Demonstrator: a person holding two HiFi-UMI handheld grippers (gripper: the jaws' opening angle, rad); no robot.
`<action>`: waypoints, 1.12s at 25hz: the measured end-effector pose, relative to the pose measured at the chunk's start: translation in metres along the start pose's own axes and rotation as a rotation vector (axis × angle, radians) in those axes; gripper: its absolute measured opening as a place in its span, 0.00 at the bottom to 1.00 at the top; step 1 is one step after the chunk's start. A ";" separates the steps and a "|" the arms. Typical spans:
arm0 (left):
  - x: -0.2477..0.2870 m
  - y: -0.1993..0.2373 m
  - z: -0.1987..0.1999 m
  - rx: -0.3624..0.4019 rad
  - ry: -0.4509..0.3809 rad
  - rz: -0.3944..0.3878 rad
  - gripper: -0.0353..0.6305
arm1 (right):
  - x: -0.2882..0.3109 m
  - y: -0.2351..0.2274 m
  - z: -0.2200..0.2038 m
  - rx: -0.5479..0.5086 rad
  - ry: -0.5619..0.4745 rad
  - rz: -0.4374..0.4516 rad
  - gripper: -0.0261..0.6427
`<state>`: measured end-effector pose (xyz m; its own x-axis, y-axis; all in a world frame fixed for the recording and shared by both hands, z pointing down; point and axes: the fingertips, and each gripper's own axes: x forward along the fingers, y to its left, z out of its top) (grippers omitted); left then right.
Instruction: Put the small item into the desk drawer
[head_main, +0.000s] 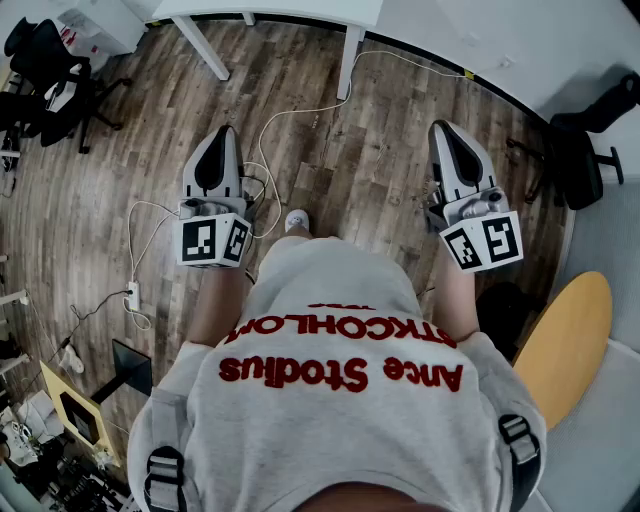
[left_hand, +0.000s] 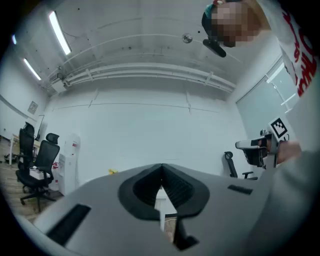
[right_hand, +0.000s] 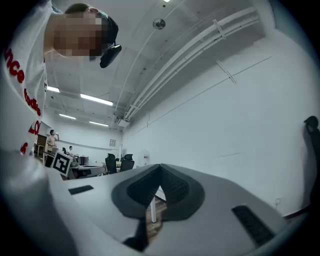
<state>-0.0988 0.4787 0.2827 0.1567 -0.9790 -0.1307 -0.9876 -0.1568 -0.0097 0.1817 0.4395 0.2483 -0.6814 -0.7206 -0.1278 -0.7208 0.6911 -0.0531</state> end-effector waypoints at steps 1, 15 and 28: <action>-0.001 0.000 0.001 0.010 0.002 -0.008 0.06 | 0.000 0.002 0.000 0.001 0.000 0.001 0.05; -0.001 -0.007 0.002 0.017 0.009 0.007 0.06 | -0.003 0.001 0.001 0.013 -0.004 0.021 0.05; 0.034 0.008 -0.007 0.018 0.024 0.016 0.06 | 0.032 -0.018 -0.006 0.055 -0.010 0.036 0.05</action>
<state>-0.1011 0.4429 0.2851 0.1412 -0.9842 -0.1071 -0.9899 -0.1392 -0.0261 0.1723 0.4037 0.2508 -0.7055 -0.6947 -0.1401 -0.6875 0.7189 -0.1029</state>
